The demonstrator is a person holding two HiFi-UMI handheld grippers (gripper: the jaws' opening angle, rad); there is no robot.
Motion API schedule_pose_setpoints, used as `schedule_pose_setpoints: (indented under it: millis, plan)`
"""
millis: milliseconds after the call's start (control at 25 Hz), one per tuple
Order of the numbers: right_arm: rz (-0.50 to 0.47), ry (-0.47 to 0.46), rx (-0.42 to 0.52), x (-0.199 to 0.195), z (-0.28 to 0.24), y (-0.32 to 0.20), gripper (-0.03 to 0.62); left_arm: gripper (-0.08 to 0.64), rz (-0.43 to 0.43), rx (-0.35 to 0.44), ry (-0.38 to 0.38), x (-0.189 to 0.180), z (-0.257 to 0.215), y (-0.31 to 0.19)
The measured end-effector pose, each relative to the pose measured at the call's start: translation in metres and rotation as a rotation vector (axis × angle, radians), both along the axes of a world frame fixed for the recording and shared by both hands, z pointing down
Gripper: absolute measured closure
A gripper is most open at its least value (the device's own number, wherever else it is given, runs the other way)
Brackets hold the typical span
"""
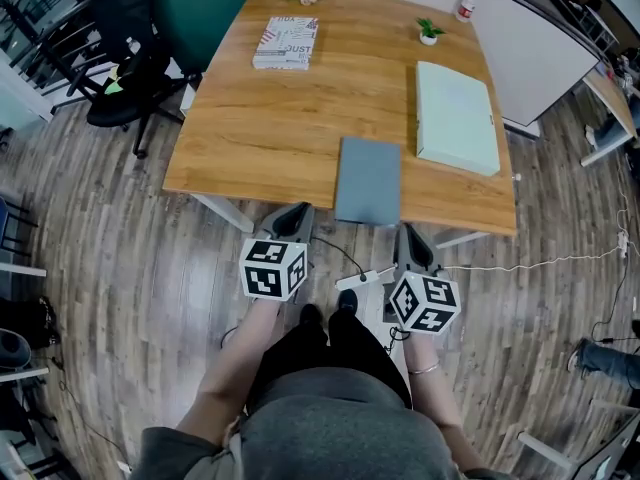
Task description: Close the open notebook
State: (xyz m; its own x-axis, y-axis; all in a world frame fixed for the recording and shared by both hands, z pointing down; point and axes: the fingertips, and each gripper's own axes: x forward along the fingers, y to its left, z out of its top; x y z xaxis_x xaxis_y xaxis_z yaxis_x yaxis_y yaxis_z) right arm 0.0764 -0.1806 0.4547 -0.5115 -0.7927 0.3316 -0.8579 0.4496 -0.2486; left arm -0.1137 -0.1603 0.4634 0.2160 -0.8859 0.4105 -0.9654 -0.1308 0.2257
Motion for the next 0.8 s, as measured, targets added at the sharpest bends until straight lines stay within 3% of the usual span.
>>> schedule_pose_setpoints:
  millis: [800]
  plan:
    - [-0.026, 0.044, 0.018, -0.0078, -0.0024, -0.0001, 0.589, 0.526, -0.011, 0.019, -0.046, -0.0098, -0.0027, 0.0025]
